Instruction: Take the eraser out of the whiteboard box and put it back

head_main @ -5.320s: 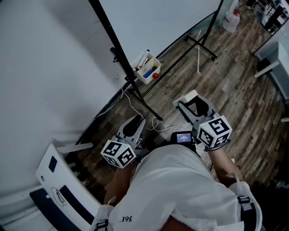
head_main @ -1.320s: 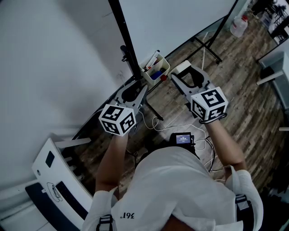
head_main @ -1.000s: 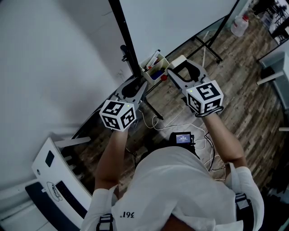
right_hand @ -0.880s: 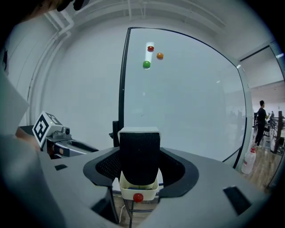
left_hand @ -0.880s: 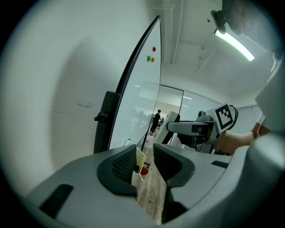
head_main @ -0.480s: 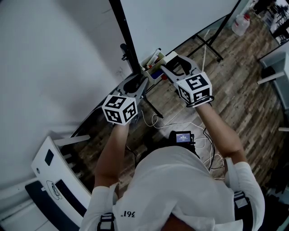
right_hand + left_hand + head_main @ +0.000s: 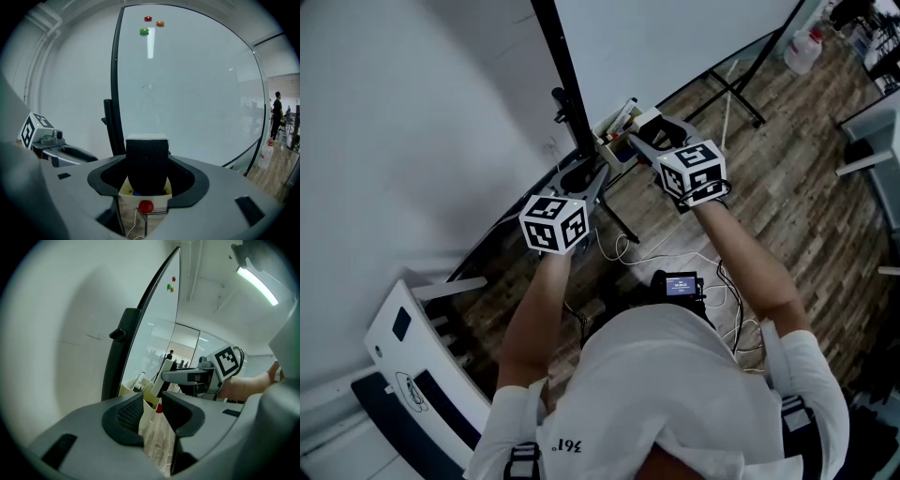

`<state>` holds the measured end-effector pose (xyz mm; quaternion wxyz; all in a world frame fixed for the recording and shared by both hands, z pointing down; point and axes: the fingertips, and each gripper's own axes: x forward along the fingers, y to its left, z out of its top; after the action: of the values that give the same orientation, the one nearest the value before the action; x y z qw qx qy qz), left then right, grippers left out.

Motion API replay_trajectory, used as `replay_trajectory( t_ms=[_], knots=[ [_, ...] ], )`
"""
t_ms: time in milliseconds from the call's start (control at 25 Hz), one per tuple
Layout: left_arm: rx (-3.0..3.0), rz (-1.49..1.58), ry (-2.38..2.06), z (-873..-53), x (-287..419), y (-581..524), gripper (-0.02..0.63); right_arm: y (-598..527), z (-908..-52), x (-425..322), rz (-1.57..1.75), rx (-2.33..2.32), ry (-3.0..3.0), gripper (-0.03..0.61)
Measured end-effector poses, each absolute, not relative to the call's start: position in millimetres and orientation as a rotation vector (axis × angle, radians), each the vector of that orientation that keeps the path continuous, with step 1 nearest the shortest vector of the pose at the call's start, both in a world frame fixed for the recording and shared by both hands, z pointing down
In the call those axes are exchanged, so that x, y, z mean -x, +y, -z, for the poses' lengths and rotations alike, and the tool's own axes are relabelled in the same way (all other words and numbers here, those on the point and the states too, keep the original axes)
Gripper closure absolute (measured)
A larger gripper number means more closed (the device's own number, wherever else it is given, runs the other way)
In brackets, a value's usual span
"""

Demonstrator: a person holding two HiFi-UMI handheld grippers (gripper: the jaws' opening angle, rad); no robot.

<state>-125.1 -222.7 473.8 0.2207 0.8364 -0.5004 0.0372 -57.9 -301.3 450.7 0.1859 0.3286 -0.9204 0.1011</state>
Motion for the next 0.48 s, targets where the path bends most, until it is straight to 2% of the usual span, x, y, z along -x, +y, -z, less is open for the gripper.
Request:
replay_trajectory(
  t_ms=[480],
  knots=[
    [-2.278, -0.133, -1.352, -493.4, 121.2, -216.8, 0.486, -308.8, -491.0, 67.3, -0.3, -0.92, -2.521, 0.31]
  ],
)
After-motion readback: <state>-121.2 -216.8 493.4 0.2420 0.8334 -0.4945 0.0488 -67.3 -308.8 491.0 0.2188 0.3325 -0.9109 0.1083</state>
